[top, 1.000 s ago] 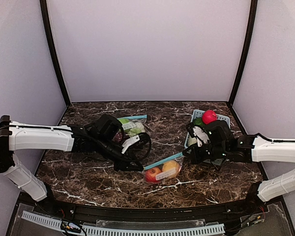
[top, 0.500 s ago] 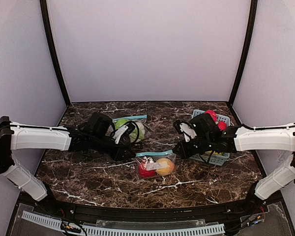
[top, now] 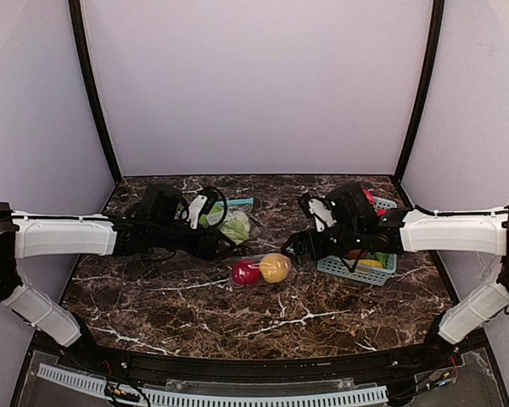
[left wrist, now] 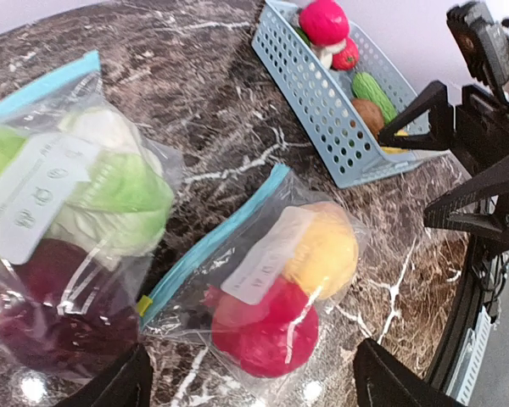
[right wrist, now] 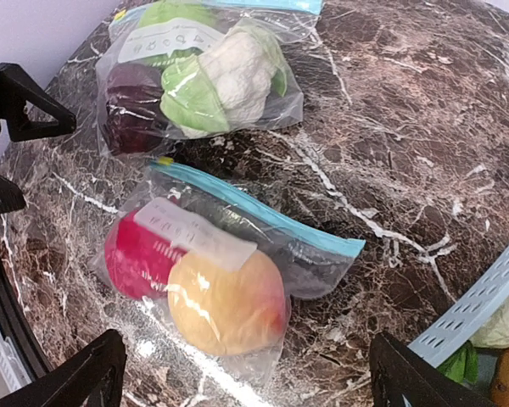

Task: Place the food in the zip-top bag and seal the zipper
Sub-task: Place the zipper food storage bag at the center of the board.

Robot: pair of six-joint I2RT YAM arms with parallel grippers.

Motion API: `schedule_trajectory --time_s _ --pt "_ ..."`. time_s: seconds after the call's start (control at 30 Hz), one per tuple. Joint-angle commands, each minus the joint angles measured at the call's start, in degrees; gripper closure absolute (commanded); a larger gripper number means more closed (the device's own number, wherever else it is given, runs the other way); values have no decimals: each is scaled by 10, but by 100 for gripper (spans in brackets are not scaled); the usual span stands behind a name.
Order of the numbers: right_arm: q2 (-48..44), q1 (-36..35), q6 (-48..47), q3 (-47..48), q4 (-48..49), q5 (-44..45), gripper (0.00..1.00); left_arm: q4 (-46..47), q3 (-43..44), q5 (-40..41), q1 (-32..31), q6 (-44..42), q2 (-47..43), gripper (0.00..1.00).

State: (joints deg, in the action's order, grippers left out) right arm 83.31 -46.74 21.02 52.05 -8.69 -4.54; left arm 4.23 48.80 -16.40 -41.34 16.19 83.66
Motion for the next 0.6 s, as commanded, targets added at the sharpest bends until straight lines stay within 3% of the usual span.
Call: schedule_trajectory --time_s 0.0,0.3,0.57 --pt "-25 28 -5 7 1 3 1 -5 -11 40 29 4 -57 15" --pt "-54 138 -2 -17 -18 -36 1 -33 -45 62 143 11 -128 11" --pt "-116 288 17 -76 -38 -26 1 -55 -117 85 306 57 -213 8"
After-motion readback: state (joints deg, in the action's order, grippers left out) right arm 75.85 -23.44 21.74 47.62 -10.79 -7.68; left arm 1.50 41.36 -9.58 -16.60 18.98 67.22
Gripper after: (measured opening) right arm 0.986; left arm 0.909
